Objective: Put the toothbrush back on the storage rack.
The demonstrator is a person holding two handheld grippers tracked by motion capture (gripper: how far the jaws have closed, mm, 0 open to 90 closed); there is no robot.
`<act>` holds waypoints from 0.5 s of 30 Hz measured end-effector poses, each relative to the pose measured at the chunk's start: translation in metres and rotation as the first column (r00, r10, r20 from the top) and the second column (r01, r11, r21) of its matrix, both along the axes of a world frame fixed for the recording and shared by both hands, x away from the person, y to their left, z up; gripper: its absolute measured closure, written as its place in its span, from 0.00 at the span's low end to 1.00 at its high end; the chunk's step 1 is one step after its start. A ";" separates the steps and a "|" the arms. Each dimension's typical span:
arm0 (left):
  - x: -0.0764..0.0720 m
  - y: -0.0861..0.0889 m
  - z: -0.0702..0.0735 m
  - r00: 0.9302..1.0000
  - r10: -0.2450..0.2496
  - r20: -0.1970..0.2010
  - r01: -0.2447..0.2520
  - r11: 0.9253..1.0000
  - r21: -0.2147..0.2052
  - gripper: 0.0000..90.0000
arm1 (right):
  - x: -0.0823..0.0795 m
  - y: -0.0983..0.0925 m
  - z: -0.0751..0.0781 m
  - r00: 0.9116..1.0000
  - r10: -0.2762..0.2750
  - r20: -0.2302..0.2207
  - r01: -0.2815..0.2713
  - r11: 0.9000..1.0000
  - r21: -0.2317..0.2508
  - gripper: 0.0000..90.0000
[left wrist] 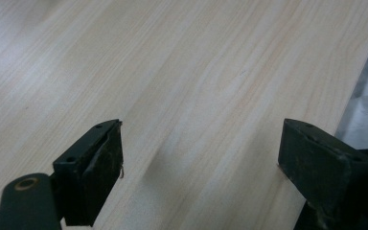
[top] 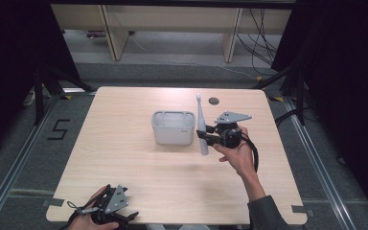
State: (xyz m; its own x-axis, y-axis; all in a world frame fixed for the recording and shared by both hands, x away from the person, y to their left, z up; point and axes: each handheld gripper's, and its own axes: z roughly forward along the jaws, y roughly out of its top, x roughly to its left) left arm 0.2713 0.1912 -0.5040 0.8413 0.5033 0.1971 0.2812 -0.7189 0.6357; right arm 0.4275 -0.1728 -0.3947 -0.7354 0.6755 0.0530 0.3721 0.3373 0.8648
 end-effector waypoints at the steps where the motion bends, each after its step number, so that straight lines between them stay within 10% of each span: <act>1: 0.000 0.000 0.001 1.000 -0.007 -0.002 0.007 1.000 0.006 0.17 | 0.001 0.001 0.001 1.000 -0.004 -0.016 0.004 1.000 0.016 0.74; 15: 0.000 0.001 0.000 1.000 -0.011 0.002 0.011 1.000 0.016 0.17 | 0.014 0.007 0.015 1.000 -0.027 0.010 0.026 0.999 0.047 0.74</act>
State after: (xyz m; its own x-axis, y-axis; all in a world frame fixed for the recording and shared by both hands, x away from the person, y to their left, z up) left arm 0.2715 0.1918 -0.5036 0.8464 0.4909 0.2063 0.2721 -0.7318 0.6249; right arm 0.4419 -0.1656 -0.3801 -0.7181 0.6916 0.0774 0.3711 0.2864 0.8833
